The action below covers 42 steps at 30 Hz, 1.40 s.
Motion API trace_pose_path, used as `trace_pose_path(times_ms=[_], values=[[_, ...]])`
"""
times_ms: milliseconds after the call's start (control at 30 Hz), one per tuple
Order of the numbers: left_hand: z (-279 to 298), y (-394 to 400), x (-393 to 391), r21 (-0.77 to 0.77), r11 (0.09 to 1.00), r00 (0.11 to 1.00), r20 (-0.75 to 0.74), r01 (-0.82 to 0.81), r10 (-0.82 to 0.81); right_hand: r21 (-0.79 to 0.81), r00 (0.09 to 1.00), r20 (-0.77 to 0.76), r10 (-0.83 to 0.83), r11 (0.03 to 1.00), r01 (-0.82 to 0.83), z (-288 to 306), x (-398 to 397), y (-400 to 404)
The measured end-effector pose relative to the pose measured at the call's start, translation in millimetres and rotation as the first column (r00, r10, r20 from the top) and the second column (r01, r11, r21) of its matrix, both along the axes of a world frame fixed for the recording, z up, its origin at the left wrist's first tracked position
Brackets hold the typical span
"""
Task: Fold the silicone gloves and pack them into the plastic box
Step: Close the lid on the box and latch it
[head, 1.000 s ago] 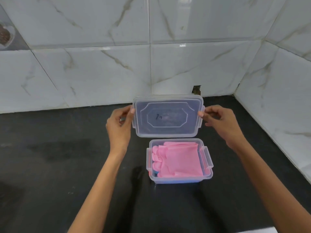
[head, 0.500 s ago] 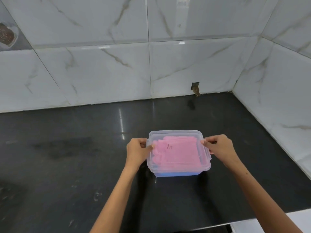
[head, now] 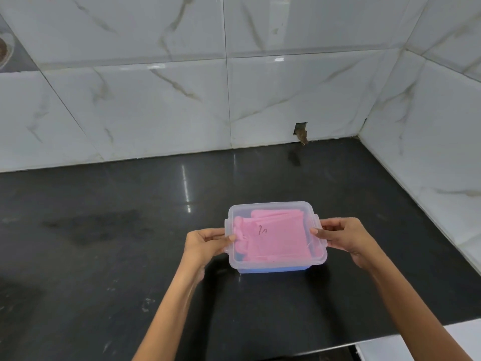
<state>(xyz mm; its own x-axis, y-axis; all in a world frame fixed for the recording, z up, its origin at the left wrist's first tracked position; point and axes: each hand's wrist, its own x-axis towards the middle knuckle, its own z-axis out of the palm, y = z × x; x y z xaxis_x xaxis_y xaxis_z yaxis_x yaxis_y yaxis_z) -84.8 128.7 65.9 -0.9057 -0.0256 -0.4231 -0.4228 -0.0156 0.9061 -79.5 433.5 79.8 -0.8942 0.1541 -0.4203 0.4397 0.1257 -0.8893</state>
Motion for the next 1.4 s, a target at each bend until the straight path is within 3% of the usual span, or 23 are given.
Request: trace_pose_path(times_ms=[133, 333, 400, 500, 567, 767, 900, 1000, 1100, 1267, 1400], values=[[-6, 0, 1, 0.034, 0.999, 0.996, 0.085, -0.022, 0.019, -0.068, 0.994, 0.065, -0.088, 0.993, 0.093, -6, 2, 1], [-2, 1, 1, 0.043, 0.999, 0.986, 0.161, 0.032, -0.038, -0.039, 0.991, 0.068, -0.114, 0.992, 0.117, -7, 5, -1], [1, 4, 1, -0.081, 0.997, 0.996, 0.089, 0.007, 0.001, -0.05, 0.99, 0.084, -0.11, 0.992, 0.114, -6, 6, -1], [7, 13, 7, -0.338, 0.94, 0.991, -0.137, -0.049, 0.002, -0.049, 0.988, 0.11, -0.105, 0.993, 0.111, -6, 8, -1], [9, 18, 13, -0.421, 0.904, 0.975, -0.219, -0.073, -0.023, -0.041, 0.988, 0.127, -0.083, 0.995, 0.089, -5, 9, -2], [13, 22, 14, -0.559, 0.825, 0.958, -0.273, -0.084, -0.087, -0.059, 0.982, 0.19, -0.022, 0.998, 0.033, -3, 10, -4], [9, 33, 14, -0.702, 0.696, 0.937, -0.325, -0.151, -0.125, -0.056, 0.974, 0.227, 0.011, 0.998, 0.002, -1, 9, -3], [12, 35, 13, -0.713, 0.685, 0.936, -0.325, -0.148, -0.136, -0.045, 0.976, 0.219, 0.009, 0.999, 0.001, 1, 10, -1], [14, 34, 13, -0.719, 0.679, 0.934, -0.327, -0.148, -0.142, 0.055, 0.989, 0.13, -0.068, 0.997, 0.061, 2, 11, -2], [15, 35, 15, -0.719, 0.679, 0.935, -0.326, -0.149, -0.141, 0.463, 0.992, -0.099, -0.074, 0.879, 0.112, 1, 13, -18], [18, 37, 16, -0.726, 0.668, 0.934, -0.331, -0.163, -0.132, 0.565, 0.986, -0.144, -0.083, 0.811, 0.151, 2, 15, -23]])
